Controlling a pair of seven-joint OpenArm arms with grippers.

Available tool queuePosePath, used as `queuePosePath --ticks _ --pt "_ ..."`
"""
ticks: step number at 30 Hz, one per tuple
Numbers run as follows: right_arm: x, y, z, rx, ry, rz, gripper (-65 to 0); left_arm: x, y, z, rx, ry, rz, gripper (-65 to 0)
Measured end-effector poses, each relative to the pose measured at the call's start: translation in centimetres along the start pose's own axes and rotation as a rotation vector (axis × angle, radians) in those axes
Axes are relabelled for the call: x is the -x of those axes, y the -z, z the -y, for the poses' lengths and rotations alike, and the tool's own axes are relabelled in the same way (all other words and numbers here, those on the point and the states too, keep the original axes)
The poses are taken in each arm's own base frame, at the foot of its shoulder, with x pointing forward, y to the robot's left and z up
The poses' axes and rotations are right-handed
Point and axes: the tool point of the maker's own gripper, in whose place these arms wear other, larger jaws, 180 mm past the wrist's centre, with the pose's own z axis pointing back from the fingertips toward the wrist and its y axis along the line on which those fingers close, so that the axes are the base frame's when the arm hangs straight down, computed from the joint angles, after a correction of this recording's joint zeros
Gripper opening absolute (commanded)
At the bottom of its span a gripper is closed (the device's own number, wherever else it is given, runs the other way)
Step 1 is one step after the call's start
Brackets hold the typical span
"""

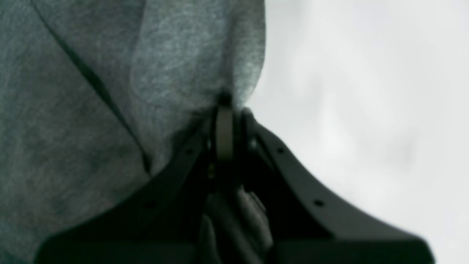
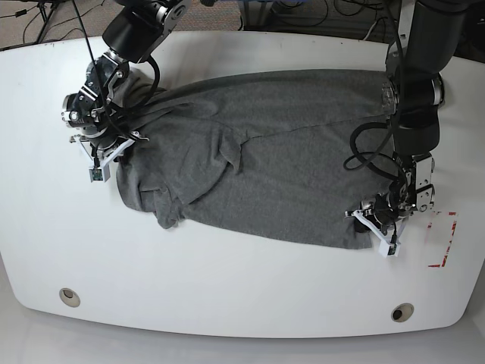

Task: Layout the t-shirt on the table in an organized manner, then fold the t-shirt properly
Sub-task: 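Lift the shirt high with both grippers, pulling it taut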

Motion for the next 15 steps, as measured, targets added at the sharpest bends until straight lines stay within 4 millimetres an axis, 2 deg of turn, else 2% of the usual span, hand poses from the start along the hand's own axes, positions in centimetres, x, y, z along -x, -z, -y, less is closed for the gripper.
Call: queuePosePath --ticks 6,12,15 --pt "-0.5 -0.8 -1.0 0.019 -0.122 -0.042 -65.0 -1.5 -1.3 -0.8 -0.022 -0.017 0.067 -64.7" --pt "-3.3 -3.4 -2.7 0.041 -0.254 0.015 -65.0 -2.7 -4.5 -2.6 -0.095 0.049 0.065 -64.7" --pt "-5.2 -4.8 -3.1 0.059 -0.298 0.059 -65.0 -4.3 -6.5 -2.7 -0.119 0.111 0.102 -64.7"
